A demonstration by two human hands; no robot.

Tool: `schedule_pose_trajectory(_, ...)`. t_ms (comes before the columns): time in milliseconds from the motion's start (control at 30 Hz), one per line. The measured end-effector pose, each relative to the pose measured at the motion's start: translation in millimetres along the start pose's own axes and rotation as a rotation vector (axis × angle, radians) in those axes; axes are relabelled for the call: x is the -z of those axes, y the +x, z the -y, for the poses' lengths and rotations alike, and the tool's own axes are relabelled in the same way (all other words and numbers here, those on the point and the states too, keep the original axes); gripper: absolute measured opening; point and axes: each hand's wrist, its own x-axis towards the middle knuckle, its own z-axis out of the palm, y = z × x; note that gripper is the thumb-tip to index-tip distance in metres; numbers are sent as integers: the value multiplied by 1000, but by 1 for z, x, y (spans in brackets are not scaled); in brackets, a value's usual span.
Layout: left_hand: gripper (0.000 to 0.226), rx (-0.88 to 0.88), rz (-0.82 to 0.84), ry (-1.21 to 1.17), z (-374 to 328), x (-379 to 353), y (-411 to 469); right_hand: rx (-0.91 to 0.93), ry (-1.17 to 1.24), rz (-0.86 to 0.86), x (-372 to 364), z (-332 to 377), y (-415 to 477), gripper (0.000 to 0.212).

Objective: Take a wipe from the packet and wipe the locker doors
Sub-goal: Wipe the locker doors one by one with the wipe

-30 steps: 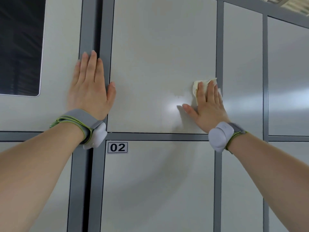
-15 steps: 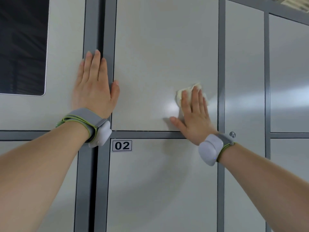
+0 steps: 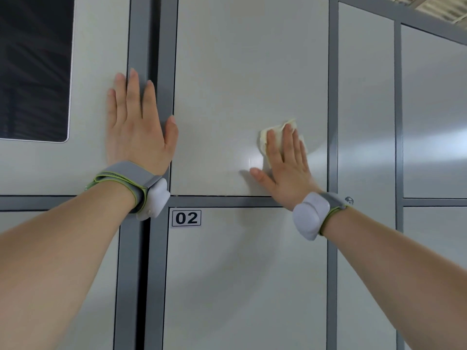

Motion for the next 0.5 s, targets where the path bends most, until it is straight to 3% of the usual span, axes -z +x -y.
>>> schedule_pose_trajectory(167, 66, 3, 3, -44, 2, -2, -1, 108, -18, 10, 7, -6, 0, 91)
schedule_pose_trajectory(367, 66, 0, 11, -83, 4, 0, 1, -124, 94, -29, 26, -7, 32, 72)
schedule_pose_trajectory(500, 67, -14, 53, -95, 7, 4, 0, 40, 46, -31, 5, 12, 12, 76)
